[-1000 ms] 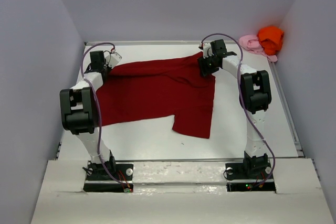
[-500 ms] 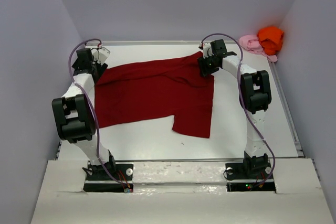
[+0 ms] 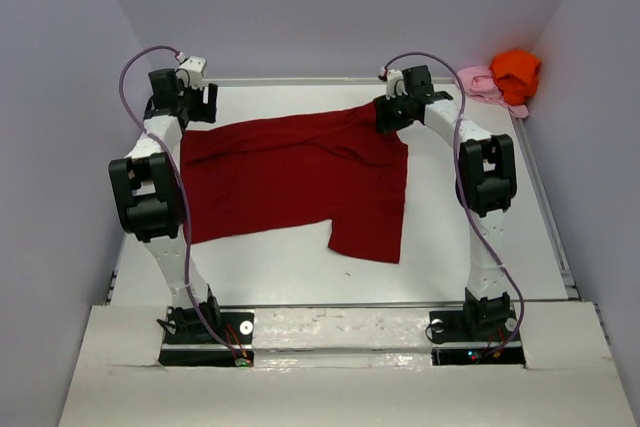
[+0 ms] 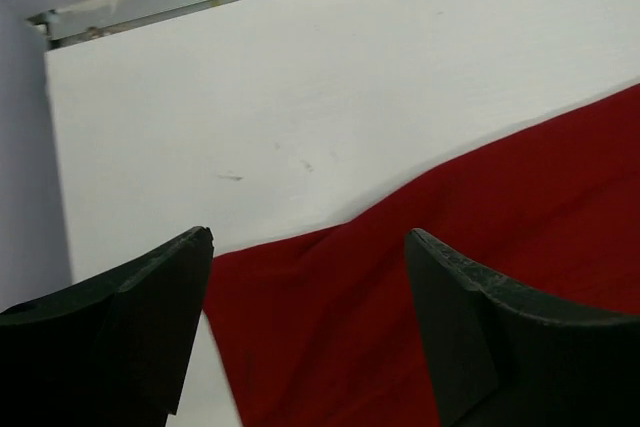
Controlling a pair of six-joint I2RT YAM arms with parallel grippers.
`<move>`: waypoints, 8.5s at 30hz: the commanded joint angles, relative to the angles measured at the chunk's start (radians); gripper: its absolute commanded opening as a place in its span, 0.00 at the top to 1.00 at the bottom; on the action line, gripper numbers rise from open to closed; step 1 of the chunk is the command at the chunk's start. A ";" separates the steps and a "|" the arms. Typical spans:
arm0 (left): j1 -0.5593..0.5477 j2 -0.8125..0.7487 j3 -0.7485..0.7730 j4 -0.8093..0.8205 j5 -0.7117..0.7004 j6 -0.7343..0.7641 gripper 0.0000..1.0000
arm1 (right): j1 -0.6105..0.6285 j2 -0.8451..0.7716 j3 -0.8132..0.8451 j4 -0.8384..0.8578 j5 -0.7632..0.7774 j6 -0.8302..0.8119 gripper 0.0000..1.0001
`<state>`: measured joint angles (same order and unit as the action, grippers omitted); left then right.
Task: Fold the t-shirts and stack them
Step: Fold the tshirt
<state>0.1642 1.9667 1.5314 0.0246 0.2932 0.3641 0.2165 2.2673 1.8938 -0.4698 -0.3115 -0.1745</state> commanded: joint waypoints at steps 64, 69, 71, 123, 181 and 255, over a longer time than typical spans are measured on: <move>-0.224 -0.505 -0.560 0.244 -0.035 0.087 0.12 | -0.198 -0.598 -0.523 -0.141 0.011 -0.515 0.41; -0.218 -0.485 -0.570 0.229 -0.052 0.101 0.12 | -0.198 -0.820 -0.840 -0.144 -0.043 -0.717 0.41; -0.212 -0.474 -0.564 0.224 -0.051 0.090 0.12 | -0.198 -0.902 -0.936 -0.154 -0.078 -0.787 0.41; -0.203 -0.385 -0.510 0.186 -0.109 0.047 0.12 | 0.067 -1.160 -1.299 -0.213 -0.032 -0.898 0.40; -0.230 -0.521 -0.655 -0.104 -0.213 0.361 0.14 | 0.067 -1.069 -1.147 -0.196 -0.064 -0.820 1.00; -0.278 -0.514 -0.752 0.172 0.058 0.444 1.00 | 0.046 -0.856 -0.990 0.408 0.354 -0.381 1.00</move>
<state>-0.1226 1.3975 0.7338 0.1383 0.3229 0.8505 0.2764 1.3651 0.8558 -0.1905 -0.0952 -0.6094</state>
